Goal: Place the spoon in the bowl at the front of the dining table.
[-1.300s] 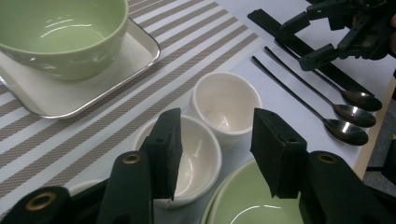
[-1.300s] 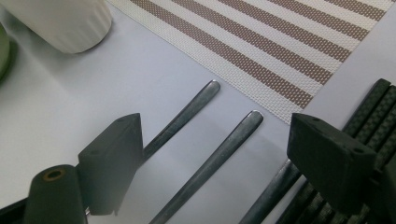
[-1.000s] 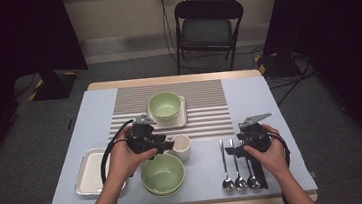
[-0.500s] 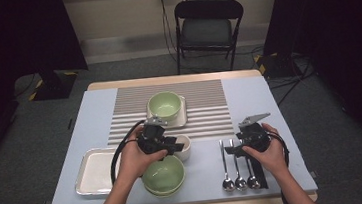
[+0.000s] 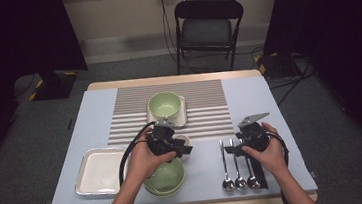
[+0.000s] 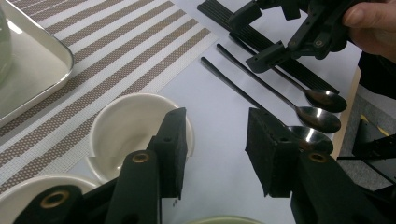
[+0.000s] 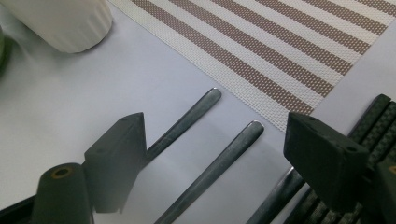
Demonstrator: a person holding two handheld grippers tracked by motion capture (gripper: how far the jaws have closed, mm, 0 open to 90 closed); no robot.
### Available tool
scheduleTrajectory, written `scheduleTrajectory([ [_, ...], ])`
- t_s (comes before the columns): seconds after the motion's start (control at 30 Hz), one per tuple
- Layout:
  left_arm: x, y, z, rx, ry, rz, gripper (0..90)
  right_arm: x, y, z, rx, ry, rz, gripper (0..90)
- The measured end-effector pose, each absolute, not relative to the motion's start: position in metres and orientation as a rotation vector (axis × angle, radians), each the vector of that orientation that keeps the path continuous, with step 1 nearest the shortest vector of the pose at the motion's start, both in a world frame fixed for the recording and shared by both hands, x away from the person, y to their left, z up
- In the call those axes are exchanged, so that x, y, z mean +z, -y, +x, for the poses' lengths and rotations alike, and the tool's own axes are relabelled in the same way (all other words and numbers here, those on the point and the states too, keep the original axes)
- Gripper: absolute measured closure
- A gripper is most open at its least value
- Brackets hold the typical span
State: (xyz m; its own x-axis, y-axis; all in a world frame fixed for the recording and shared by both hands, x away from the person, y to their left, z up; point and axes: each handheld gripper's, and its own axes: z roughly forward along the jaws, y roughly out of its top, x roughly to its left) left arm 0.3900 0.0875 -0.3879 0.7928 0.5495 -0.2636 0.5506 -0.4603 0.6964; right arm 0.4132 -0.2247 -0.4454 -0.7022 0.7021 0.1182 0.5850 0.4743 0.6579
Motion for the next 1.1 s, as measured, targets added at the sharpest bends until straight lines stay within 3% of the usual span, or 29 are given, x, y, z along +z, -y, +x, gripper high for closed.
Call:
scheduleTrajectory([
  [1.1, -0.4, -0.049, 0.382, -0.04, -0.746, 2.233, 61.3, -0.443, 0.224, 0.417, 1.043, -2.541, 1.103, 20.1],
])
